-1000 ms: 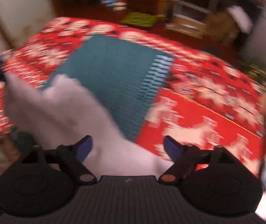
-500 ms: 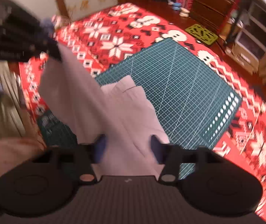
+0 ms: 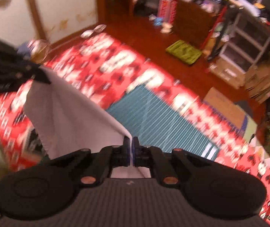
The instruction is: Fold clothes
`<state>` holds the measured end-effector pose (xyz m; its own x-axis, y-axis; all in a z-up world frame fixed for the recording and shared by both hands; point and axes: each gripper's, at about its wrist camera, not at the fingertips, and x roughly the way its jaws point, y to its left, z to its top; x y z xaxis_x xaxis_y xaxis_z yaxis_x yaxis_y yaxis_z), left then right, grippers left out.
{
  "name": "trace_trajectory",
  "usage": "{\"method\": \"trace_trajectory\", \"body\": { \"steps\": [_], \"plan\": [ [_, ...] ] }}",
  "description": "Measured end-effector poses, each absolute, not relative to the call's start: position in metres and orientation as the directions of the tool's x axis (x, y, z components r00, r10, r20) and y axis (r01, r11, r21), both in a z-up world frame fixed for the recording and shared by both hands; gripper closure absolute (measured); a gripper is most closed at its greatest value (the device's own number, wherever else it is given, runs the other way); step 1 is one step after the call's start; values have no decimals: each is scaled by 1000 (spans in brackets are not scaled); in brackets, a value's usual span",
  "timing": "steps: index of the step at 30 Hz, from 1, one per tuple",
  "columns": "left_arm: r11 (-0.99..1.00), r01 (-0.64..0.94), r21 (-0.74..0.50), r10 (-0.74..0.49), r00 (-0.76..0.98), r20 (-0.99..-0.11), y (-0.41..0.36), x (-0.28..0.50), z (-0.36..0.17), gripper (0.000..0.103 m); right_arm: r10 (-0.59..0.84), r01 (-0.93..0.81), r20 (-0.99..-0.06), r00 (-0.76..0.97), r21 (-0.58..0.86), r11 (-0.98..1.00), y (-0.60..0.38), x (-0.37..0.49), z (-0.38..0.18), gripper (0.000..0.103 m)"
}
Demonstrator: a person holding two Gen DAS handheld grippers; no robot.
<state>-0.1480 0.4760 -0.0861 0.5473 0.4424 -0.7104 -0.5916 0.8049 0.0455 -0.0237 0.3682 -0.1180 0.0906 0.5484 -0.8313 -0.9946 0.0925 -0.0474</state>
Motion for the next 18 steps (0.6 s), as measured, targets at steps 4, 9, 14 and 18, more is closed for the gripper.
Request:
{"method": "trace_trajectory", "body": {
  "steps": [4, 9, 14, 18],
  "plan": [
    [802, -594, 63, 476, 573, -667, 518, -113, -86, 101, 594, -985, -790, 151, -69, 158, 415, 15, -102, 101],
    [773, -634, 29, 472, 543, -694, 573, -76, -115, 100, 613, -974, -769, 183, -56, 219, 473, 60, -108, 101],
    [713, -702, 9, 457, 454, -764, 603, -67, -145, 80, 561, -959, -795, 229, -85, 270, 519, 88, -147, 98],
    [677, -736, -13, 447, 425, -787, 606, -90, -154, 59, 529, -941, -814, 240, -60, 334, 515, 101, -165, 86]
  ]
}}
